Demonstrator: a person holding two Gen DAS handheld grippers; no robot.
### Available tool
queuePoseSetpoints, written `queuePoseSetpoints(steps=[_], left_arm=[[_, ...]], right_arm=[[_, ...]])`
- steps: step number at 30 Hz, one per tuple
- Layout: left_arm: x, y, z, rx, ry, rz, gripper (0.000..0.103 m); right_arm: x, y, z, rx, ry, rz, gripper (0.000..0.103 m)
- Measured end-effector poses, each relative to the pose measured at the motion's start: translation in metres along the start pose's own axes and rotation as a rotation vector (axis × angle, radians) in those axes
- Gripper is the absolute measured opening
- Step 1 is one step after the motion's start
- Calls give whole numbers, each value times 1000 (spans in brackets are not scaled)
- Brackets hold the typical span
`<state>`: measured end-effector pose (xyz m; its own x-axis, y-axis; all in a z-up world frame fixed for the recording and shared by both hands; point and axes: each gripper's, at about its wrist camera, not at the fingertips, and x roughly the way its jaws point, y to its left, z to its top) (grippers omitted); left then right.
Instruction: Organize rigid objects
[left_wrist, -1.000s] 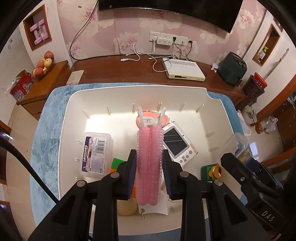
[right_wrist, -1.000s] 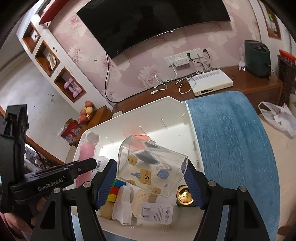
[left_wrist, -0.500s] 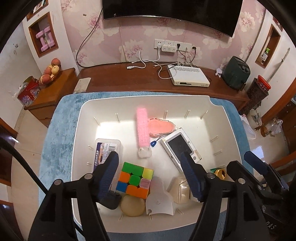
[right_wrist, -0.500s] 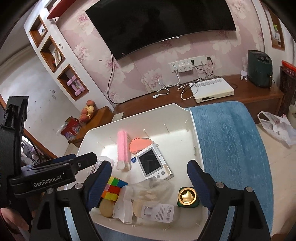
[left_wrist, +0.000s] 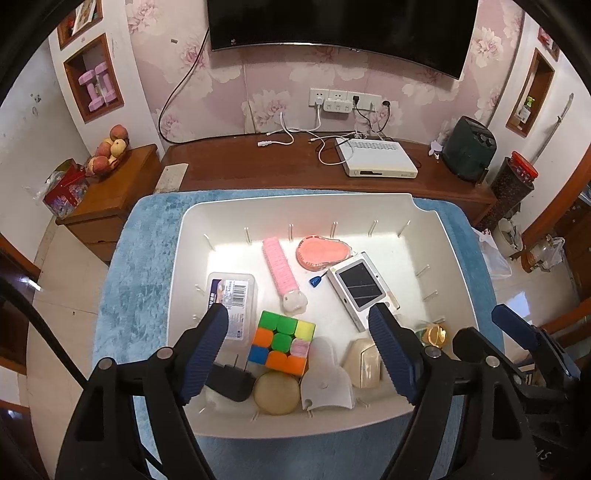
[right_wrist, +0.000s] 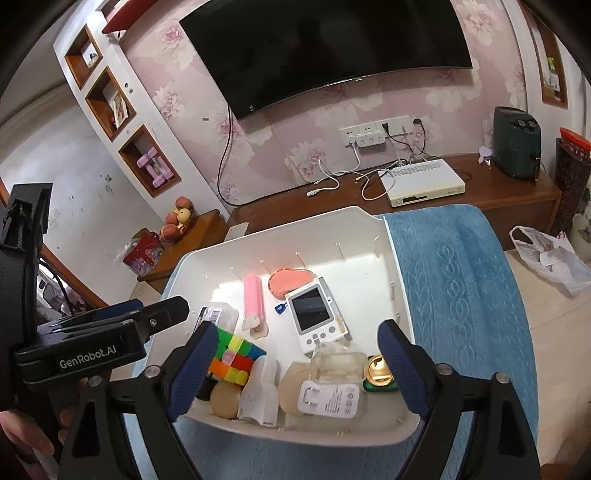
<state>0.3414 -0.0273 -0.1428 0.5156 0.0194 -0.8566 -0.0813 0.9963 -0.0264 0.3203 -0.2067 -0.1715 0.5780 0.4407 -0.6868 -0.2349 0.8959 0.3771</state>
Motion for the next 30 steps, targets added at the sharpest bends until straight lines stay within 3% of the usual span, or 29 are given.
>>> queuePoseSetpoints(steps=[2,16,30], left_arm=[[-4,2,-3,1,-2,5,82],[-52,34,-59,-16,11,5,83],[-165,100,-160,-24,-15,-12,83]], right_arm=[[-4,4,-2,0,2,-4,103],[-47,51,-45,-53,35,-58,103],[-151,140,-139,-117,34,-132,103]])
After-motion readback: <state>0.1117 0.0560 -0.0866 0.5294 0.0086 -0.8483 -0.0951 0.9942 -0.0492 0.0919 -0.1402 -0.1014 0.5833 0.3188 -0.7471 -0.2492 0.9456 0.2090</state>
